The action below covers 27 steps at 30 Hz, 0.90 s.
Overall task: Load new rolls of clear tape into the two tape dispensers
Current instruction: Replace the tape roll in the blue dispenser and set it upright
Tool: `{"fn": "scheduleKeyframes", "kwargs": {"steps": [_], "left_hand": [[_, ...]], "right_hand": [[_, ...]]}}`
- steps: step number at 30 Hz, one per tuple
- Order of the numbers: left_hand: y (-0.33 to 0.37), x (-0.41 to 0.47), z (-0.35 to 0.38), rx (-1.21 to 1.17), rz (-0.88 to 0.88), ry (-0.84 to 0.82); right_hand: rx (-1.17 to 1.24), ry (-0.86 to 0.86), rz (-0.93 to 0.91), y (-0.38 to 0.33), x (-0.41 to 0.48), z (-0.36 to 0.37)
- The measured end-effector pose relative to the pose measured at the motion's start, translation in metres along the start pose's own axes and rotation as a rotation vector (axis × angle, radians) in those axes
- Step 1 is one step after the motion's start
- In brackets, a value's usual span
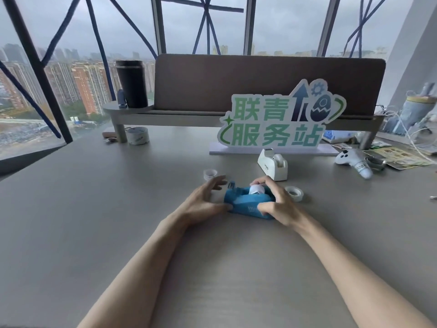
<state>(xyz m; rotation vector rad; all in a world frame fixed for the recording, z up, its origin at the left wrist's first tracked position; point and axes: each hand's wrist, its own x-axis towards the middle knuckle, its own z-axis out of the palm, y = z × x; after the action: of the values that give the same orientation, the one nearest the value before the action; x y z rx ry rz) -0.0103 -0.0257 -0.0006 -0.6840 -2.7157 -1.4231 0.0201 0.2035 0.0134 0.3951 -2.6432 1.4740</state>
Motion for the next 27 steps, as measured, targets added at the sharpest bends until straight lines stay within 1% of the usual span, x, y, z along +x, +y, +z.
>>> {"fn": "scheduleKeyframes", "kwargs": {"steps": [2, 4, 7, 9, 11, 13, 16, 21, 25, 27], "left_hand": [[0.005, 0.0, 0.004, 0.061, 0.0, -0.011], [0.008, 0.002, 0.007, 0.123, 0.026, 0.015], [0.009, 0.005, 0.007, 0.083, -0.013, 0.048], [0.009, 0.006, 0.007, 0.062, -0.037, 0.065], [0.009, 0.006, 0.008, 0.054, -0.035, 0.072], [0.011, 0.005, 0.009, 0.065, -0.034, 0.076], [0.012, 0.004, 0.009, 0.082, -0.061, 0.088], [0.017, 0.005, 0.01, 0.12, -0.087, 0.092], [0.016, 0.006, 0.009, 0.155, -0.067, 0.092], [0.017, 0.005, 0.009, 0.174, -0.059, 0.1]], "right_hand": [[-0.041, 0.012, -0.046, 0.002, -0.002, 0.001], [-0.149, 0.034, -0.121, 0.002, -0.004, 0.002], [-0.296, 0.032, -0.28, 0.006, -0.003, 0.003], [-0.382, 0.076, -0.373, 0.008, -0.001, 0.004], [-0.398, 0.138, -0.415, 0.004, 0.003, 0.003], [-0.392, 0.15, -0.398, -0.004, 0.004, 0.0], [-0.409, 0.114, -0.317, -0.013, 0.004, -0.005], [-0.579, 0.111, -0.293, -0.023, 0.004, -0.008], [-0.485, 0.052, -0.277, -0.023, 0.011, -0.011], [-0.449, 0.077, -0.292, -0.018, 0.015, -0.013]]}}
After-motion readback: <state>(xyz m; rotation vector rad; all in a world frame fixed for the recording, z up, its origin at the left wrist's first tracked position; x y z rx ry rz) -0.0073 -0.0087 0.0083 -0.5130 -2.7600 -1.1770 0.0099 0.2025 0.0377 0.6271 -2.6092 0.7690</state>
